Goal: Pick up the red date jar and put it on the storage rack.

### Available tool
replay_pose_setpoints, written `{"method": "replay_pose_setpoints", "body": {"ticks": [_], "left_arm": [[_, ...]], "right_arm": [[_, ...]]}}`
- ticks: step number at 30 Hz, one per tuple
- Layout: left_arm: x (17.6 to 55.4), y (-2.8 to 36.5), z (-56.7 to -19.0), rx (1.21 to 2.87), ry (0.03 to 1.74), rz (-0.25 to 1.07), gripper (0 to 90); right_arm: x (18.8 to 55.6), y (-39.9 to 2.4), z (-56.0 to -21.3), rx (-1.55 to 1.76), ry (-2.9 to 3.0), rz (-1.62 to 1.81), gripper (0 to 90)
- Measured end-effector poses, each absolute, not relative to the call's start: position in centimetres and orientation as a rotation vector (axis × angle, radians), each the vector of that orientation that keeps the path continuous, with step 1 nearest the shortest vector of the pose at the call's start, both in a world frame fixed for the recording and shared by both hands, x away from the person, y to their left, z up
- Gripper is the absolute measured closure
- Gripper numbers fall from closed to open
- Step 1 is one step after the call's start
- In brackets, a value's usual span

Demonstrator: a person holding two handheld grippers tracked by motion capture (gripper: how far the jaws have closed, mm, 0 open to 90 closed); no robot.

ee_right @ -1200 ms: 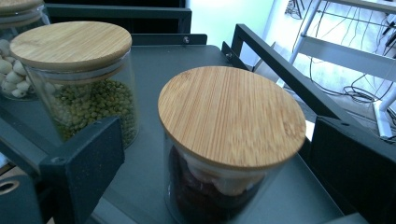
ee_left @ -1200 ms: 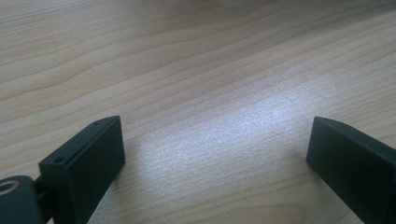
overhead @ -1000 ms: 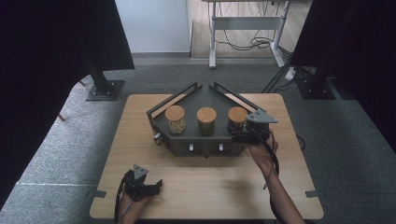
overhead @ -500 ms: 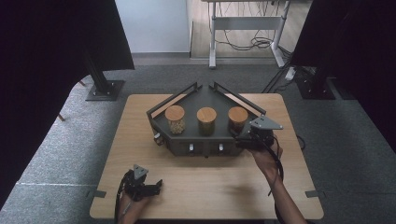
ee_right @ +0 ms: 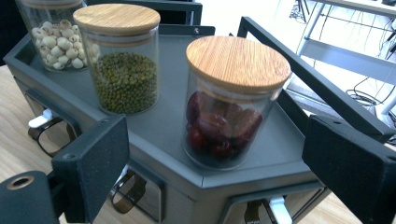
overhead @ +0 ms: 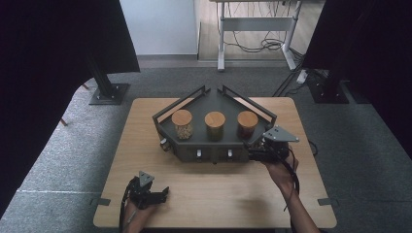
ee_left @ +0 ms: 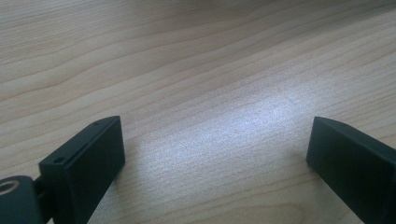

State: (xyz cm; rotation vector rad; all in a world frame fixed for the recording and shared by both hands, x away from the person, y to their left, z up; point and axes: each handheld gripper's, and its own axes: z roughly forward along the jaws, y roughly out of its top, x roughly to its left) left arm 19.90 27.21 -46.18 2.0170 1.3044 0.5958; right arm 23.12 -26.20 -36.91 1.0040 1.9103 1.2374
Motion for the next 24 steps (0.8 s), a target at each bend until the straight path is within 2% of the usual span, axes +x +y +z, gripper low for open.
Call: {"method": "replay_pose_setpoints", "body": {"ticks": [24], "left_arm": [[19.9,27.2,-46.2,2.017,1.304,0.595,4.0]], "right_arm": [[19.8,-27.4,-38.4,0.993,1.932,1.241,9.6]]}}
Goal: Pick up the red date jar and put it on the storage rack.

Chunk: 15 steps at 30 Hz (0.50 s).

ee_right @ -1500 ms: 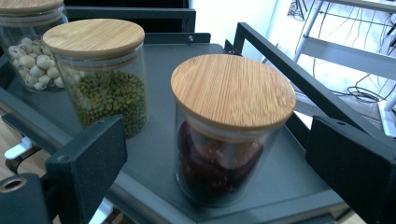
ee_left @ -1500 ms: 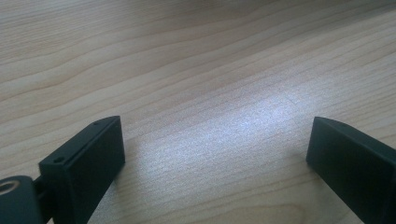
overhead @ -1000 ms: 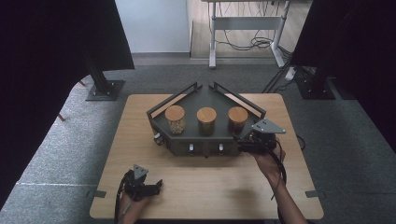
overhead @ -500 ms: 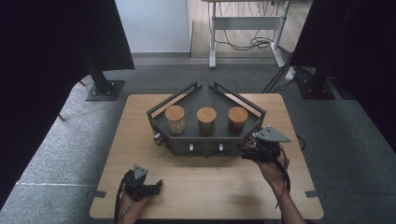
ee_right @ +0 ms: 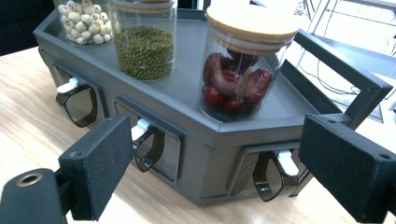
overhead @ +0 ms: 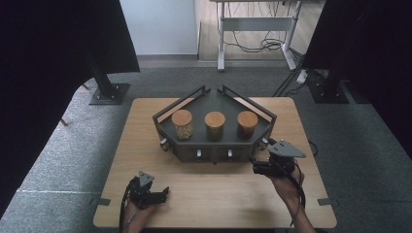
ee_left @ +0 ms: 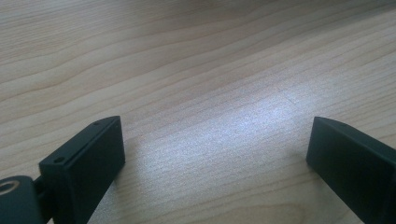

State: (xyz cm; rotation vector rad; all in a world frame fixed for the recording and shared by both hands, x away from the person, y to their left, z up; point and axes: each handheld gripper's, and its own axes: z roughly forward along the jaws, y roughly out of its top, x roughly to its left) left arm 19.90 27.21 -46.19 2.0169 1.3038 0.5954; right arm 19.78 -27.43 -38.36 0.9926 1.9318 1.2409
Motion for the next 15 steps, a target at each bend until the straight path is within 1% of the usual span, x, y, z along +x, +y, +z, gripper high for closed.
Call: {"method": "replay_pose_setpoints", "body": {"ticks": [15], "left_arm": [[19.9,27.2,-46.2,2.017,1.302,0.595,4.0]], "right_arm": [[18.2,-27.7,-39.2,0.987,1.943,1.228,9.8]]}}
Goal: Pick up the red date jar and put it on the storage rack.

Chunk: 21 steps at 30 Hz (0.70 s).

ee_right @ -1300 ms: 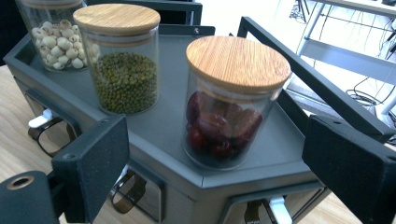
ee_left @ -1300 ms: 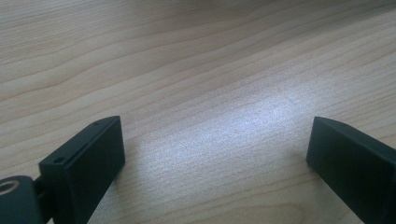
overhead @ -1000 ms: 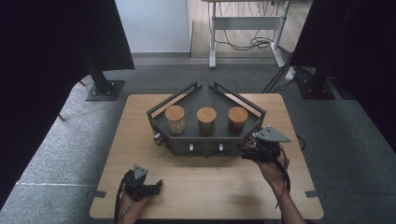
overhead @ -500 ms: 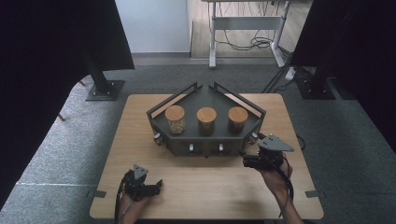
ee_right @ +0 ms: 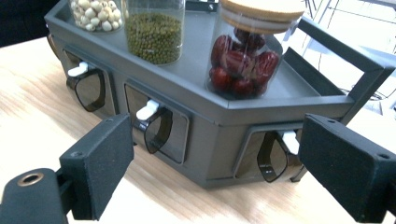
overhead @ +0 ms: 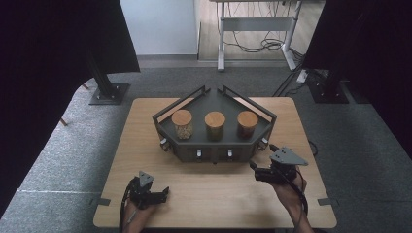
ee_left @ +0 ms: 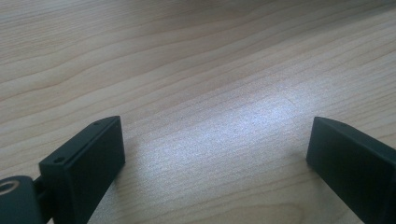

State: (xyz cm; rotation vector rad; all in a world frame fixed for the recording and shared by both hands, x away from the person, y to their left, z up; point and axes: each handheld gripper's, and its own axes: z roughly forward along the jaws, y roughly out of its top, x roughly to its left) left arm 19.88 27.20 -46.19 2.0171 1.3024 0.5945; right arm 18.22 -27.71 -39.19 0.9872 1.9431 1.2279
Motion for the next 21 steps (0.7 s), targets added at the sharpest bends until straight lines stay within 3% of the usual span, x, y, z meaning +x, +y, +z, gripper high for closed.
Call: {"method": "replay_pose_setpoints", "body": {"ticks": [21], "left_arm": [[19.9,27.2,-46.2,2.02,1.3,0.595,4.0]], "right_arm": [[17.2,-27.7,-41.5,1.02,1.979,1.194,9.8]]}}
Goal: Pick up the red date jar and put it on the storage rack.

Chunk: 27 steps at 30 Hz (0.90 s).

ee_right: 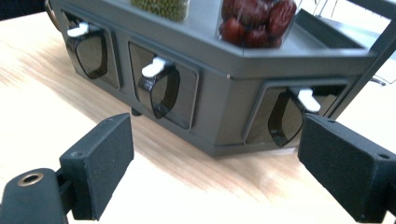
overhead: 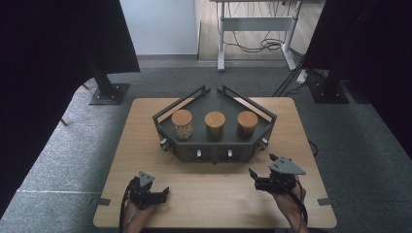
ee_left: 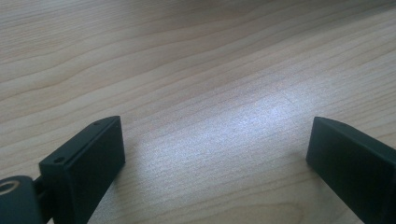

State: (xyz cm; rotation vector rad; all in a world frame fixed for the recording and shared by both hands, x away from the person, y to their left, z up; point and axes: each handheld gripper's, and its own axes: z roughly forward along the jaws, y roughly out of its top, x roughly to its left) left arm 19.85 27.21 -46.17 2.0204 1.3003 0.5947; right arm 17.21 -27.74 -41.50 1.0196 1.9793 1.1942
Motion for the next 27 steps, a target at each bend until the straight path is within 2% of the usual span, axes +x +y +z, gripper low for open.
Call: {"method": "replay_pose_setpoints", "body": {"ticks": [27], "left_arm": [[19.8,27.2,-46.2,2.021,1.299,0.594,4.0]], "right_arm": [[16.8,-27.4,-45.1,1.064,2.02,1.117,9.9]]}}
